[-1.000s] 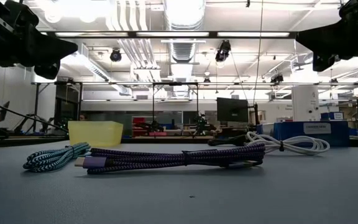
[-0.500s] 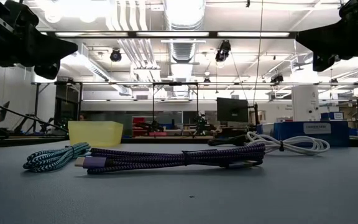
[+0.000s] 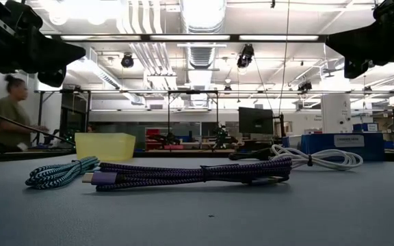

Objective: Pick and place USB-C Cables

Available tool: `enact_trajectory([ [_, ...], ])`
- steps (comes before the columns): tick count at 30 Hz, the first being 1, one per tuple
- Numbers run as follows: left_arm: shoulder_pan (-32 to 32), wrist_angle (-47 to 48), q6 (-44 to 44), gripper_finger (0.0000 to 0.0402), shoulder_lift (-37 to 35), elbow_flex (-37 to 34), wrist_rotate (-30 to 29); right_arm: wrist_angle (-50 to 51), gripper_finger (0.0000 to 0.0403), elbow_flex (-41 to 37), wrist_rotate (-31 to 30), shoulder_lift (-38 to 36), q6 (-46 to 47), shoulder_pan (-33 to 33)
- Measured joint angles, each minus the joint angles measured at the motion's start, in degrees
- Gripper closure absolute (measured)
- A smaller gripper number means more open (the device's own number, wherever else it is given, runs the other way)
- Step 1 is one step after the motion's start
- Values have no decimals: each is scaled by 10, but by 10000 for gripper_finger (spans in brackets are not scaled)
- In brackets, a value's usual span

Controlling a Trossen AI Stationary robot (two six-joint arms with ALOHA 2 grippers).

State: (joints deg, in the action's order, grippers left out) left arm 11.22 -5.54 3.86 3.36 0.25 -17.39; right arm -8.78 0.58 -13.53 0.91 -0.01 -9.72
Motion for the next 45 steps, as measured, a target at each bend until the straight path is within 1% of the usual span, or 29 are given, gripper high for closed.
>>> enact_trajectory([
  [38,0,0,0,401,0,0,0,0,364,0,0,0,0,0],
  [40,0,0,0,401,0,0,0,0,364,0,0,0,-17,0],
  [42,0,3,-1,401,0,1,0,0,364,0,0,0,-69,0],
  [44,0,39,-3,401,-2,7,5,0,364,0,0,0,-119,0],
  [45,0,39,-2,401,-2,7,6,0,364,0,0,0,-139,0],
])
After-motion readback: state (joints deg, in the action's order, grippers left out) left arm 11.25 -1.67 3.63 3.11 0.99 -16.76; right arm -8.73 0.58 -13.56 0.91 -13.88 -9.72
